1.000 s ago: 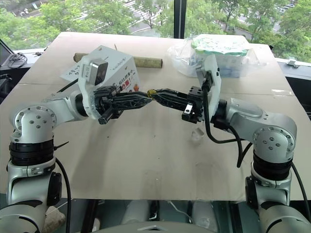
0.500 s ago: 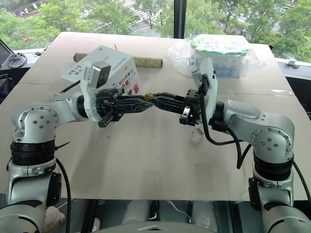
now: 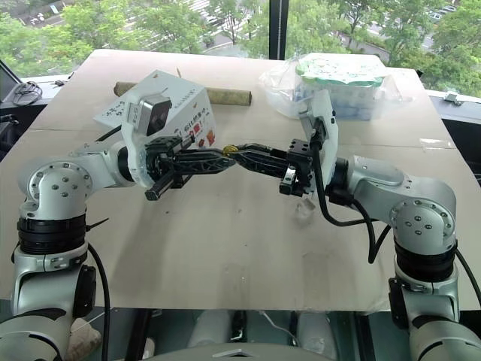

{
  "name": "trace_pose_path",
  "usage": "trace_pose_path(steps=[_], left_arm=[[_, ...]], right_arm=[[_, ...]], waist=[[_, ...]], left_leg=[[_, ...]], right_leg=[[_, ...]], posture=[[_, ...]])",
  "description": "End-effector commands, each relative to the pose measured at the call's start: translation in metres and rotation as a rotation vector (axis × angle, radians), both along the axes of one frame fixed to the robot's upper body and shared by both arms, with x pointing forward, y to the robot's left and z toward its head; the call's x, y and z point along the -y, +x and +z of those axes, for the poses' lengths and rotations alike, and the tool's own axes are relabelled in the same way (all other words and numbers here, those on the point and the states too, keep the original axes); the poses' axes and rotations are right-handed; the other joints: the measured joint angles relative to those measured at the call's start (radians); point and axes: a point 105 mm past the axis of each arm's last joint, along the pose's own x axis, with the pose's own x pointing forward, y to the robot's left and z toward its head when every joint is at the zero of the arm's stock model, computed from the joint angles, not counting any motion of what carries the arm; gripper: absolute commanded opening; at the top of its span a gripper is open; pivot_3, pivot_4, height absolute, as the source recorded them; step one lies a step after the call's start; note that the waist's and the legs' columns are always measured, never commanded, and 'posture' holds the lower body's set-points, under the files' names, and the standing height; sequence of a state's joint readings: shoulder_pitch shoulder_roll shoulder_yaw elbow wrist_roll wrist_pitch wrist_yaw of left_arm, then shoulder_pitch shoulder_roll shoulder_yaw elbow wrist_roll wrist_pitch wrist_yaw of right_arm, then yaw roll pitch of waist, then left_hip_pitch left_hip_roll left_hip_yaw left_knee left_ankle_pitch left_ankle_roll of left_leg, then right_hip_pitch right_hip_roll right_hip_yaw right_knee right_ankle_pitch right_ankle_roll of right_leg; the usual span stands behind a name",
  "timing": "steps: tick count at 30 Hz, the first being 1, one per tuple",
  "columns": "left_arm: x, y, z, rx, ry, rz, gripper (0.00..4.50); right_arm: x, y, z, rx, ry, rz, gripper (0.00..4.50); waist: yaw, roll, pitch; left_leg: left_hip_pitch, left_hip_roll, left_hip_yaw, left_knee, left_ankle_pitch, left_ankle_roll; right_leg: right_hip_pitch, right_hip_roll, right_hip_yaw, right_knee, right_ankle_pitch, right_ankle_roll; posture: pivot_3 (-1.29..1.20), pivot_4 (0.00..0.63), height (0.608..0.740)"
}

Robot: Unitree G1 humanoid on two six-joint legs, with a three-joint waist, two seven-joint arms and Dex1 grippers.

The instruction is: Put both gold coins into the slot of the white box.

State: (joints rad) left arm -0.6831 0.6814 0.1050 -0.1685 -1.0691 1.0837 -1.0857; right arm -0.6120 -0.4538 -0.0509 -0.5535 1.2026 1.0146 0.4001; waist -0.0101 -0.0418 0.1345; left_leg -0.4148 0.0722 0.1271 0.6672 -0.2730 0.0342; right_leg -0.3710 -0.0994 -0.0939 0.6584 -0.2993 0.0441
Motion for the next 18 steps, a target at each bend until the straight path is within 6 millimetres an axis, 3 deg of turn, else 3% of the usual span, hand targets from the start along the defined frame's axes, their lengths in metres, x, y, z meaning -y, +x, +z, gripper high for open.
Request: trace_pose_path(steps=[1, 8, 12, 18], left_arm=[[-0.005, 0.002, 0.006, 0.072, -0.004, 0.06, 0.0], [-0.014, 0.006, 0.012, 0.133, -0.032, 0.182, 0.0], [-0.024, 0.02, 0.02, 0.233, -0.038, 0.364, 0.0], [-0.068, 0.064, 0.045, 0.548, 0.071, 0.927, 0.0]], right_arm=[[0.004, -0.011, 0.01, 0.072, 0.035, 0.032, 0.89], [0.017, 0.0, 0.013, 0.13, 0.013, -0.056, 4.03], [0.021, 0.0, 0.015, 0.207, -0.034, -0.058, 4.18], [0.031, 0.01, 0.02, 0.439, -0.207, -0.176, 4.18]], waist=[[0.0, 0.0, 0.0], [0.001, 0.0, 0.0], [0.004, 0.0, 0.0], [0.01, 0.0, 0.0]], left_leg=[[0.0, 0.0, 0.0, 0.0, 0.0, 0.0], [0.0, 0.0, 0.0, 0.0, 0.0, 0.0], [0.0, 0.0, 0.0, 0.0, 0.0, 0.0], [0.0, 0.0, 0.0, 0.0, 0.0, 0.0]], right_leg=[[0.0, 0.0, 0.0, 0.0, 0.0, 0.0], [0.0, 0.0, 0.0, 0.0, 0.0, 0.0], [0.0, 0.0, 0.0, 0.0, 0.0, 0.0], [0.0, 0.0, 0.0, -0.003, 0.0, 0.0]], posture=[[0.0, 0.15, 0.74], [0.0, 0.15, 0.74], [0.0, 0.15, 0.74], [0.0, 0.15, 0.74]])
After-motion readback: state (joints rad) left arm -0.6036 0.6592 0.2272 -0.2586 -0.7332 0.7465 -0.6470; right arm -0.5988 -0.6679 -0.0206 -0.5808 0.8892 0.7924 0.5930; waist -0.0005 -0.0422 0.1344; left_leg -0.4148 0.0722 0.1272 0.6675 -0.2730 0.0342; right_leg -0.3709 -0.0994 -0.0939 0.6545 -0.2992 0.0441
